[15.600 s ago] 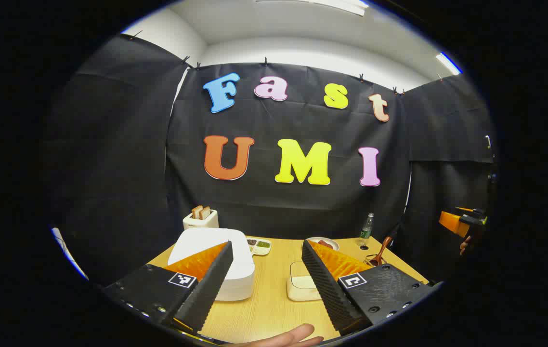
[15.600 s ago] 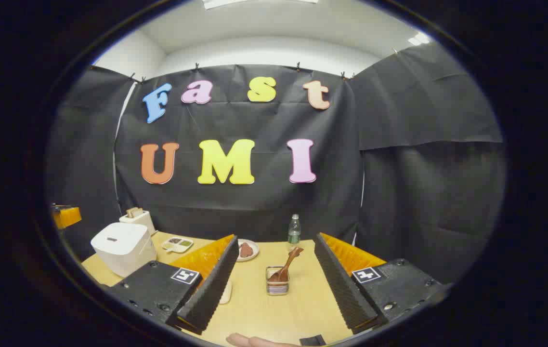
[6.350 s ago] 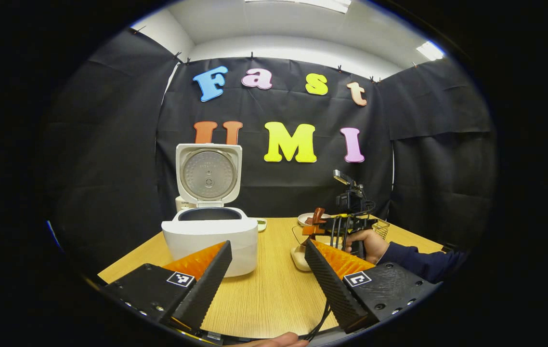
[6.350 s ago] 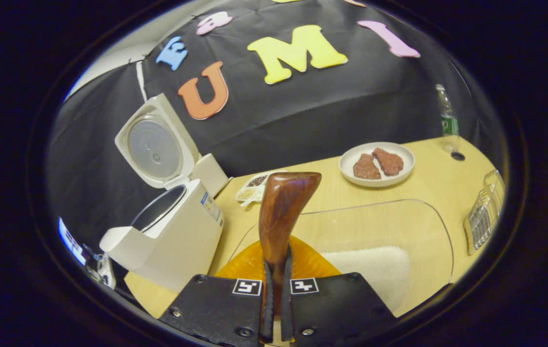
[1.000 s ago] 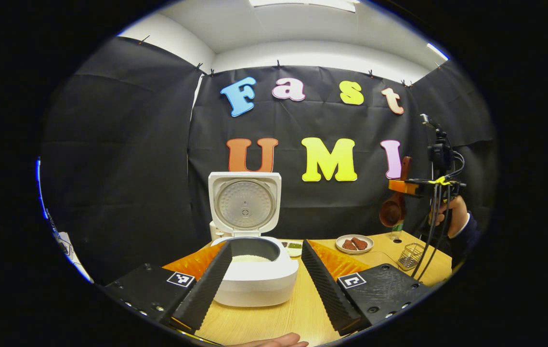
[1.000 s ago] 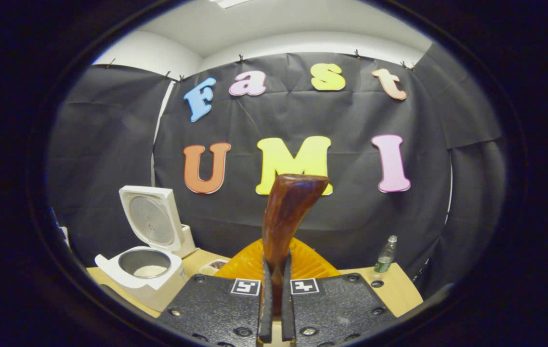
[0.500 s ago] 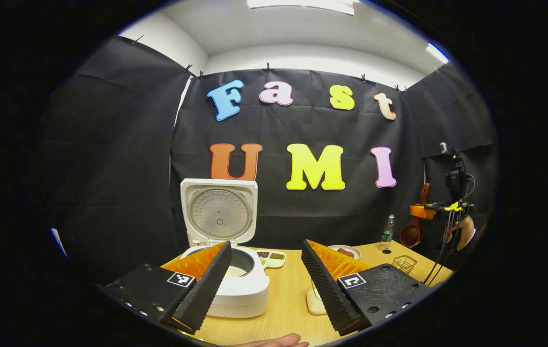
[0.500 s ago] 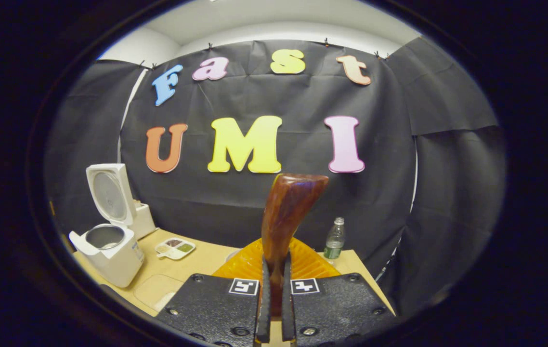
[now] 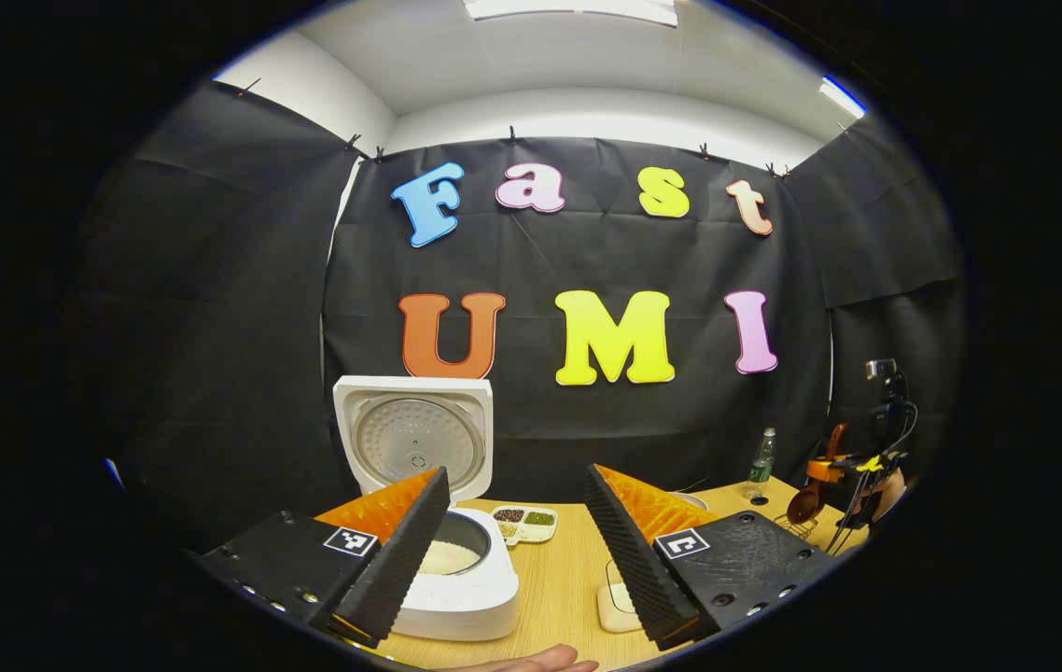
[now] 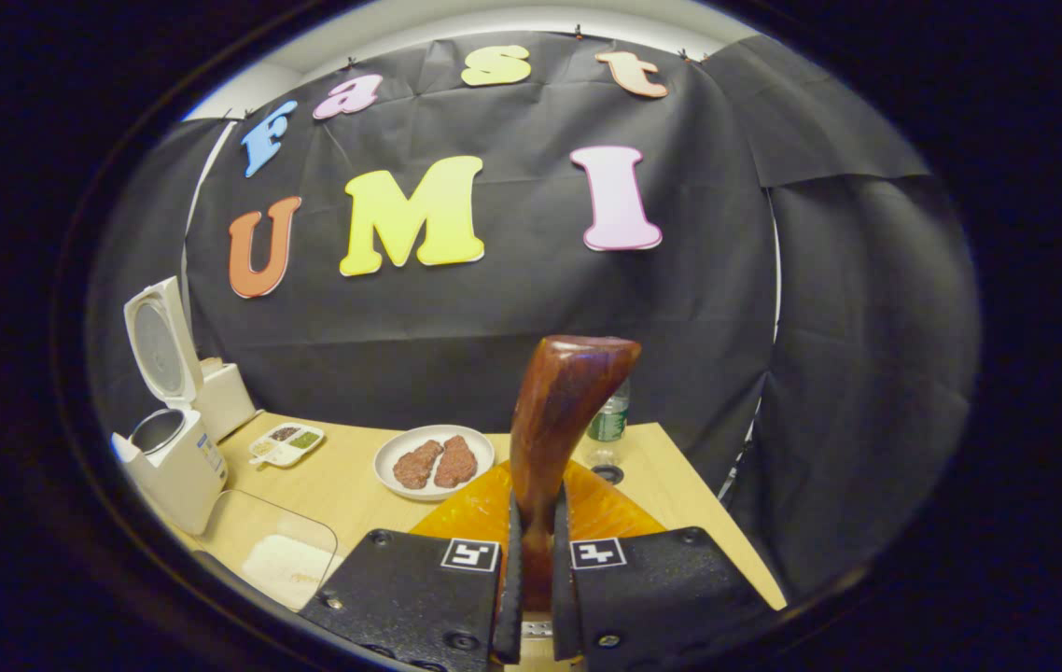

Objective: Close the left gripper, press the button to open the rice cooker; take a wooden spoon from the chopstick holder with the right hand, scoop a spoonful of rice and pour it into the rice cooker, then put the wooden spoon back into the chopstick holder.

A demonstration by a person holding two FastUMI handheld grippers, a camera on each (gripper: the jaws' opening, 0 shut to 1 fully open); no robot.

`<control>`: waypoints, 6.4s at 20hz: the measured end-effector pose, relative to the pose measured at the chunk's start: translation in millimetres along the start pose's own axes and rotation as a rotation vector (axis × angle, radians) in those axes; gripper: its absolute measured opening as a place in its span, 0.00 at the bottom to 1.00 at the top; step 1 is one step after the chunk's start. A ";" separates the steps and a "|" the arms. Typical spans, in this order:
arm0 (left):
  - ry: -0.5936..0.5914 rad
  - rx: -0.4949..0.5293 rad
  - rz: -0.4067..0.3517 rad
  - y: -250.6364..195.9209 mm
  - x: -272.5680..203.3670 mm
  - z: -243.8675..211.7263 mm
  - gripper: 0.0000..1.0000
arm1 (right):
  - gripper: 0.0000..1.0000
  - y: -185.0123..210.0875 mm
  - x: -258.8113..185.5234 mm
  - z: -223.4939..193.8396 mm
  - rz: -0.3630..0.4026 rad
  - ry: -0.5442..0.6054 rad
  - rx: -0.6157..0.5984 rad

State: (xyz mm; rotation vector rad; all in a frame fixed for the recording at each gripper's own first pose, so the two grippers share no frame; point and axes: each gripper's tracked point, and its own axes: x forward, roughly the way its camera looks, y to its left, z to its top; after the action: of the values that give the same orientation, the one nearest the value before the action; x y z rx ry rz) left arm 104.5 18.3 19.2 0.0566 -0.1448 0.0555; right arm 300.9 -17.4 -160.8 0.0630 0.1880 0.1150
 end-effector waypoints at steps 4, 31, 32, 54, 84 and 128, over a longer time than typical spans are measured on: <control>-0.003 -0.006 0.004 14.0 16.3 22.1 0.93 | 0.80 -26.7 -4.0 1.8 -0.092 -0.036 -0.035; 0.167 0.015 0.060 156.6 255.5 22.2 0.95 | 0.99 74.5 -165.8 40.3 -0.017 -0.311 -0.096; 0.186 0.004 0.071 159.6 265.3 15.6 0.95 | 0.99 78.7 -166.1 35.8 -0.007 -0.302 -0.098; 0.358 -0.012 0.077 128.2 174.2 -46.9 0.96 | 0.99 105.1 -263.8 -1.5 0.101 -0.285 -0.020; 0.663 -0.003 0.119 112.7 44.1 -187.9 1.00 | 0.99 120.8 -352.2 -45.5 0.147 -0.305 -0.017; -0.038 0.082 -0.076 -32.9 -244.4 -17.0 0.95 | 0.97 144.5 -396.3 2.9 0.037 -0.378 -0.012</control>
State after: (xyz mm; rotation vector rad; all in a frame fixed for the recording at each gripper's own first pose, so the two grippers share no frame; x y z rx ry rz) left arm -132.5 -26.0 -34.9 0.1449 -0.1780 -0.0156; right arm -100.9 78.2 -75.0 0.0754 -0.1918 0.1392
